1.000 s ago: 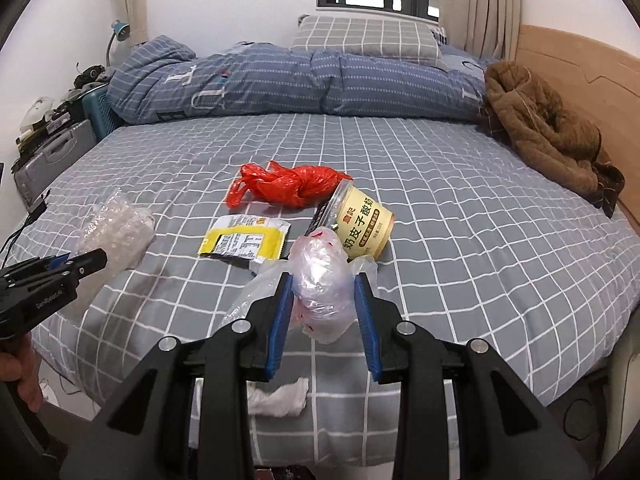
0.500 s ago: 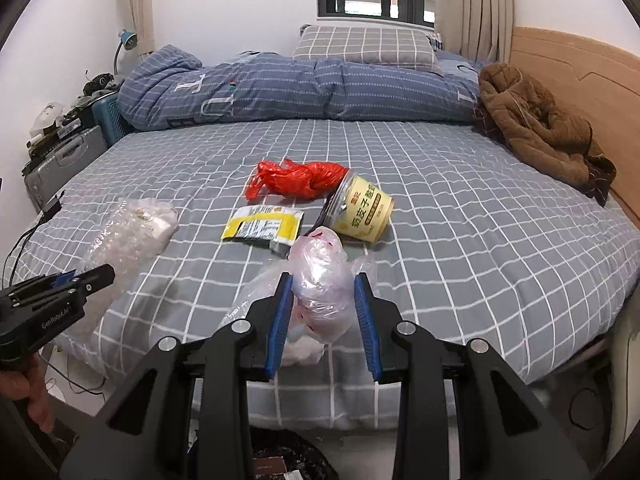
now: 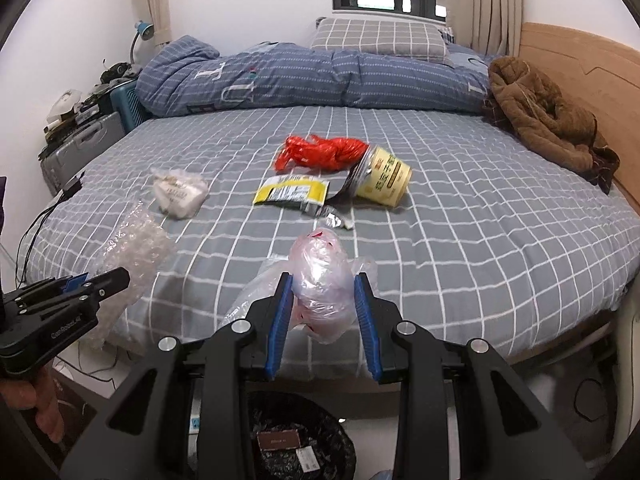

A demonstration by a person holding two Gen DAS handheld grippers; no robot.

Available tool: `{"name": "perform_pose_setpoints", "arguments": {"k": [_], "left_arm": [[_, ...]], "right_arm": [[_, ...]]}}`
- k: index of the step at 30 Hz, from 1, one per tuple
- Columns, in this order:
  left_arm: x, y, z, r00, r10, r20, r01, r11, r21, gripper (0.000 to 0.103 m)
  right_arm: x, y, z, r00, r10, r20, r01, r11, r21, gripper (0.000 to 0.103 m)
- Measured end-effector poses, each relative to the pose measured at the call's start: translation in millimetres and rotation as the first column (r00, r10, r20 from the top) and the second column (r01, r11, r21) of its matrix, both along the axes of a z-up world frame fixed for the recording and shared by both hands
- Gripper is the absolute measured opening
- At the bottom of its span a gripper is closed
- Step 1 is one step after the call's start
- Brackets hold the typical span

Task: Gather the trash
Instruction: 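Carry the plastic bag and bubble wrap down to the trash bin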

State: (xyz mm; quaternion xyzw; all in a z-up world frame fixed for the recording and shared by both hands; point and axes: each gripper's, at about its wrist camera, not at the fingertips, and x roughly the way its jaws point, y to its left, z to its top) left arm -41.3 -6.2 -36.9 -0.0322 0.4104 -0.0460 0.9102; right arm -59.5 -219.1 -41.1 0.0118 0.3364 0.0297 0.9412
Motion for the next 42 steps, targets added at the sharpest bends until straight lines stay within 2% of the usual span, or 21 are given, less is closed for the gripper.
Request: {"name": "perform_pose_setpoints", "arguments": {"k": [13, 20, 25, 33, 42], "left_arm": [[-44, 5, -20, 0.999, 0.003, -0.054, -0.002, 1.000, 0.024, 0.024], [-64, 10, -43, 0.992, 0.010, -0.126, -0.008, 1.000, 0.015, 0.024], [-72, 12, -62, 0.984, 0.010, -0.180, -0.007, 1.000, 0.019, 0.024], [-79, 17, -95, 0.968, 0.009, -0.250, 0.001, 0.999, 0.039, 0.024], [-75, 30, -133, 0.941, 0.031, -0.337, -0.014, 0.998, 0.054, 0.024]], "right_arm": [[-36, 13, -30, 0.995, 0.020, -0.098, -0.021, 1.000, -0.008, 0.031], [-51, 14, -53, 0.985, 0.010, -0.173, -0.011, 1.000, -0.006, 0.031], [-58, 12, -79, 0.964, 0.000, -0.265, 0.002, 1.000, 0.006, 0.031], [-54, 18, -125, 0.923, -0.001, -0.385, -0.009, 1.000, -0.024, 0.031], [-43, 34, -164, 0.879, 0.020, -0.477, -0.041, 0.999, -0.033, 0.031]]}}
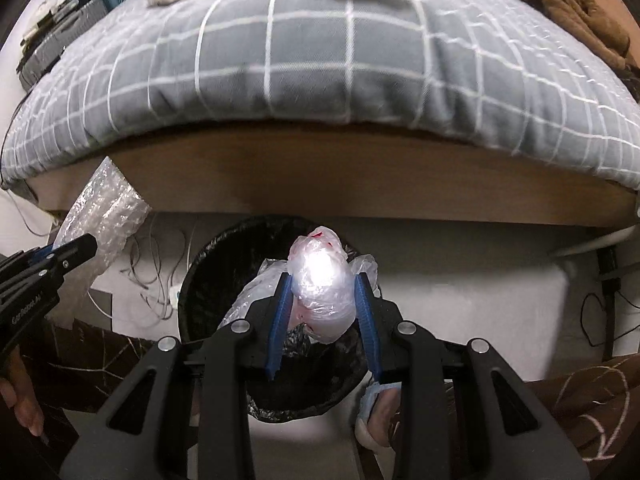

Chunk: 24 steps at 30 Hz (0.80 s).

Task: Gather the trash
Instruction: 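Carry the plastic bag and bubble wrap down to the trash bin, then open the right tool to drop the plastic bag into the bin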

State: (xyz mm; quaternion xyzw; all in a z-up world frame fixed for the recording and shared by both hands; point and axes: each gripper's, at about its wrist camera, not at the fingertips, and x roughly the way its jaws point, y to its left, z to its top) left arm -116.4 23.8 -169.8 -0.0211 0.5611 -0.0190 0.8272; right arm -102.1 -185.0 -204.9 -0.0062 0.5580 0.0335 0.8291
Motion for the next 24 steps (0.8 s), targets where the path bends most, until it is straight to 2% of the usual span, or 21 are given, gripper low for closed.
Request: {"name": "perform_pose_setpoints", "arguments": {"k": [5, 8, 11, 13, 19, 24], "left_arm": [[-1, 12, -15, 0.999, 0.023, -0.038, -0.022, 0.999, 0.024, 0.024], [-2, 22, -20, 0.998, 0.044, -0.055, -0.043, 0.999, 0.023, 0.024], [-3, 25, -23, 0.997, 0.049, -0.060, -0.048, 0.999, 0.027, 0.024], [-2, 22, -24, 0.997, 0.046, -0.065, -0.045, 0.999, 0.026, 0.024], [1, 7, -29, 0.997, 0.016, -0.074, -0.015, 1.000, 0.020, 0.024], [1, -8, -35, 0.996, -0.022, -0.084, 0.024, 1.000, 0.019, 0.024]], "right_arm": [[0, 13, -12, 0.999, 0.040, -0.028, -0.040, 0.999, -0.007, 0.032], [1, 20, -13, 0.998, 0.050, -0.024, -0.050, 0.999, -0.012, 0.036], [1, 23, -13, 0.999, 0.050, -0.017, -0.050, 0.999, -0.016, 0.047], [1, 23, -12, 0.999, 0.050, -0.004, -0.050, 0.998, -0.024, 0.060], [-2, 2, -12, 1.000, 0.000, 0.009, 0.000, 1.000, -0.026, 0.081], [-5, -17, -12, 0.999, -0.041, 0.024, 0.042, 0.998, -0.042, 0.091]]}}
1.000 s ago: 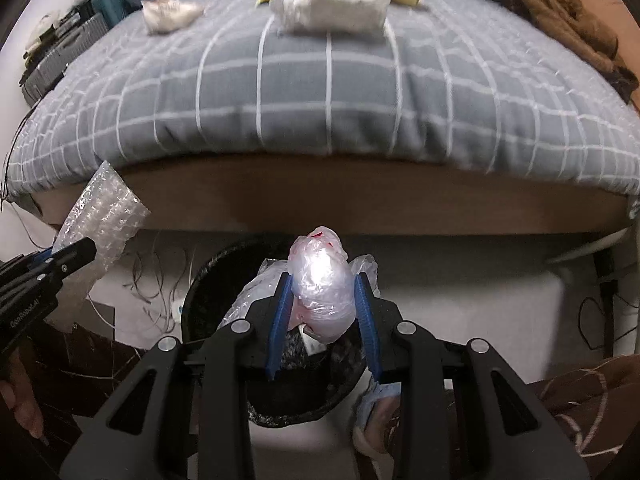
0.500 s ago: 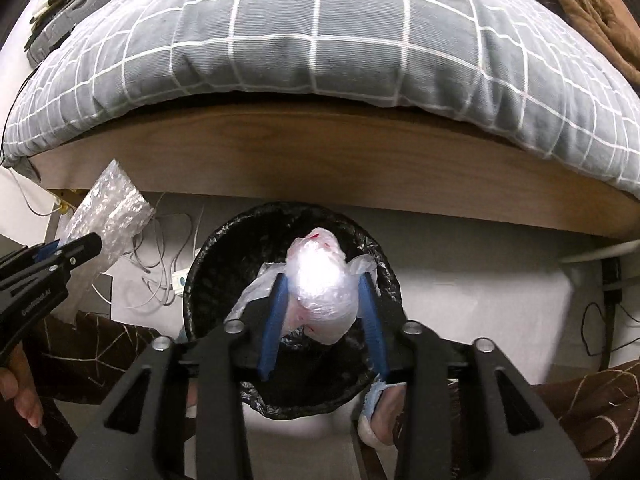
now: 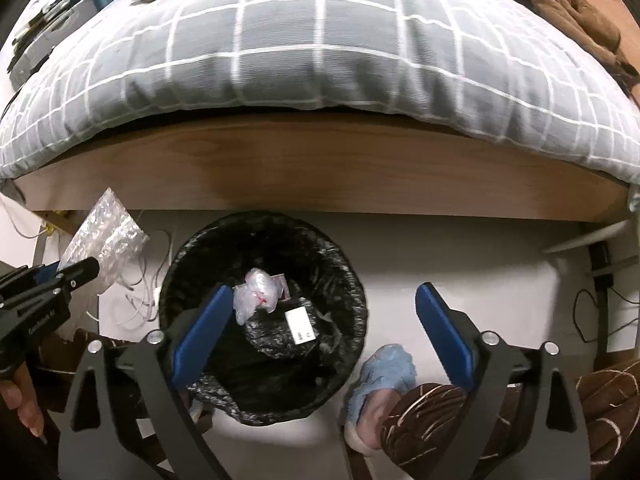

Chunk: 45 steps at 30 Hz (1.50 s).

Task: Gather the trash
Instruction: 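Open the right tool to drop the plastic bag into the bin, then open the left tool to drop the bubble wrap into the bin, then raise both tools from the bin back over the bed toward the tissue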

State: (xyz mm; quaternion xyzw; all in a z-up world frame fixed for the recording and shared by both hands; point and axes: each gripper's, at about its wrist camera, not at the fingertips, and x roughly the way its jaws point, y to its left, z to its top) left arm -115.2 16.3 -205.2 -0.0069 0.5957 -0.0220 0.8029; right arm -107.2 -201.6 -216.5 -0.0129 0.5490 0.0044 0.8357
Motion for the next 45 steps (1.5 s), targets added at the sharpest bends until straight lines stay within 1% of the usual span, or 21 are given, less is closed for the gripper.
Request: {"name": "perform_pose_setpoints", "arguments": {"k": [3, 12, 16, 17, 19, 23, 25, 26, 28, 31, 34, 37, 43, 45], "left_arm": [[1, -12, -1, 1.000, -0.019, -0.003, 0.019, 1.000, -0.005, 0.024], [4, -50, 3, 0.997, -0.081, 0.009, 0.081, 0.996, -0.021, 0.025], [3, -60, 5, 0.995, -0.096, 0.030, 0.096, 0.995, 0.005, 0.030], [3, -61, 5, 0.995, -0.099, 0.033, 0.098, 0.995, 0.015, 0.032], [3, -62, 5, 0.994, -0.102, 0.038, 0.101, 0.994, 0.035, 0.046], [5, -58, 0, 0.995, -0.090, 0.037, 0.088, 0.995, 0.042, 0.058], [5, -57, -1, 0.995, -0.084, 0.046, 0.082, 0.996, 0.044, 0.070], [5, -56, 0, 0.995, -0.083, 0.054, 0.081, 0.996, 0.046, 0.072], [5, -54, 2, 0.994, -0.081, 0.068, 0.077, 0.995, 0.059, 0.083], [6, -50, 9, 0.993, -0.074, 0.096, 0.068, 0.995, 0.073, 0.092], [7, -45, 19, 0.990, -0.061, 0.127, 0.051, 0.995, 0.082, 0.096], [7, -40, 30, 0.986, -0.056, 0.159, 0.045, 0.996, 0.075, 0.096], [5, -30, 57, 0.970, -0.040, 0.240, 0.019, 0.996, 0.089, 0.096], [6, -26, 67, 0.966, -0.036, 0.255, 0.018, 0.997, 0.074, 0.096]], "right_arm": [[-1, -11, 3, 1.000, -0.021, 0.012, 0.021, 1.000, -0.015, 0.094], [-10, -39, 10, 0.995, -0.088, 0.039, 0.089, 0.996, -0.021, 0.095], [-13, -48, 13, 0.993, -0.109, 0.046, 0.110, 0.994, -0.017, 0.095], [-13, -48, 13, 0.993, -0.111, 0.045, 0.112, 0.994, -0.018, 0.095], [-13, -48, 13, 0.993, -0.110, 0.046, 0.111, 0.994, -0.019, 0.095], [-11, -45, 13, 0.994, -0.100, 0.046, 0.102, 0.994, -0.026, 0.095], [-10, -44, 10, 0.994, -0.096, 0.049, 0.097, 0.995, -0.027, 0.095], [-9, -42, 10, 0.994, -0.094, 0.049, 0.095, 0.995, -0.027, 0.095], [-8, -38, 12, 0.995, -0.088, 0.057, 0.090, 0.996, -0.030, 0.095], [-7, -32, 18, 0.994, -0.078, 0.076, 0.081, 0.996, -0.031, 0.095], [-5, -28, 27, 0.992, -0.071, 0.106, 0.074, 0.997, -0.024, 0.095], [-3, -24, 40, 0.987, -0.063, 0.145, 0.066, 0.998, -0.016, 0.095], [-3, -17, 68, 0.973, -0.045, 0.228, 0.050, 0.999, -0.016, 0.095], [-3, -15, 76, 0.967, -0.041, 0.250, 0.046, 0.999, -0.014, 0.095]]}}
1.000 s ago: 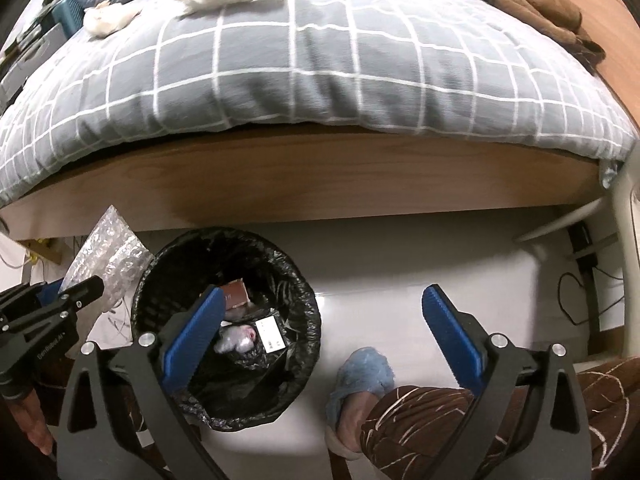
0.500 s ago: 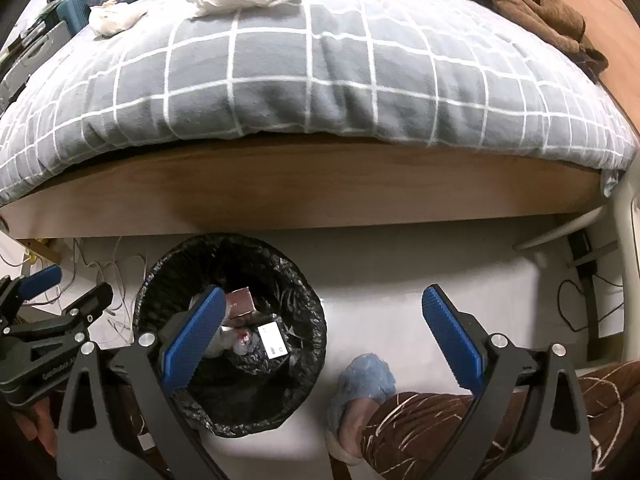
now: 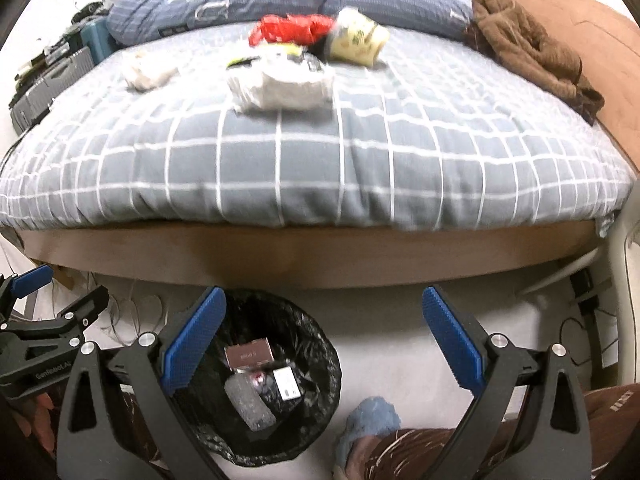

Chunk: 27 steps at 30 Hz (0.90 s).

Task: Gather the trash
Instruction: 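Raise both tools from the bin back over the bed toward the tissue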

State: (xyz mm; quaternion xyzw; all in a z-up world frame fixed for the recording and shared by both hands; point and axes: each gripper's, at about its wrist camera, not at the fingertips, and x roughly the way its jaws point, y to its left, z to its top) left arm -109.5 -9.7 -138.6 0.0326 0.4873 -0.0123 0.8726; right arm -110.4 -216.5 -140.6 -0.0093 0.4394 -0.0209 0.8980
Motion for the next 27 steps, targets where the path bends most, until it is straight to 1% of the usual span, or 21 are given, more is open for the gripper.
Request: {"name": "perform_pose_setpoints", "arguments": {"k": [3, 9, 14, 18, 21, 27], "left_arm": [[2, 5, 18, 0.999, 0.007, 0.042, -0.006, 1.000, -0.016, 0.096], [8, 8, 39, 0.994, 0.013, 0.109, -0.012, 1.000, -0.009, 0.096], [19, 14, 53, 0.989, 0.028, 0.145, -0.023, 0.999, -0.035, 0.096], [31, 15, 64, 0.985, 0.017, 0.173, -0.008, 0.998, -0.056, 0.096], [42, 15, 70, 0.981, 0.020, 0.195, -0.010, 0.999, -0.050, 0.096], [66, 21, 81, 0.976, 0.035, 0.214, -0.026, 0.999, -0.047, 0.096]], "right_arm": [[0, 2, 10, 0.999, 0.009, 0.039, -0.008, 1.000, -0.001, 0.095], [4, 6, 29, 0.995, 0.019, 0.101, -0.018, 1.000, -0.007, 0.095], [7, 7, 45, 0.988, 0.029, 0.150, -0.029, 1.000, -0.002, 0.095], [11, 8, 57, 0.981, 0.037, 0.190, -0.037, 0.999, -0.004, 0.095], [16, 9, 66, 0.974, 0.043, 0.224, -0.044, 0.999, -0.001, 0.095], [38, 8, 76, 0.969, 0.050, 0.240, -0.051, 0.999, -0.003, 0.095]]}}
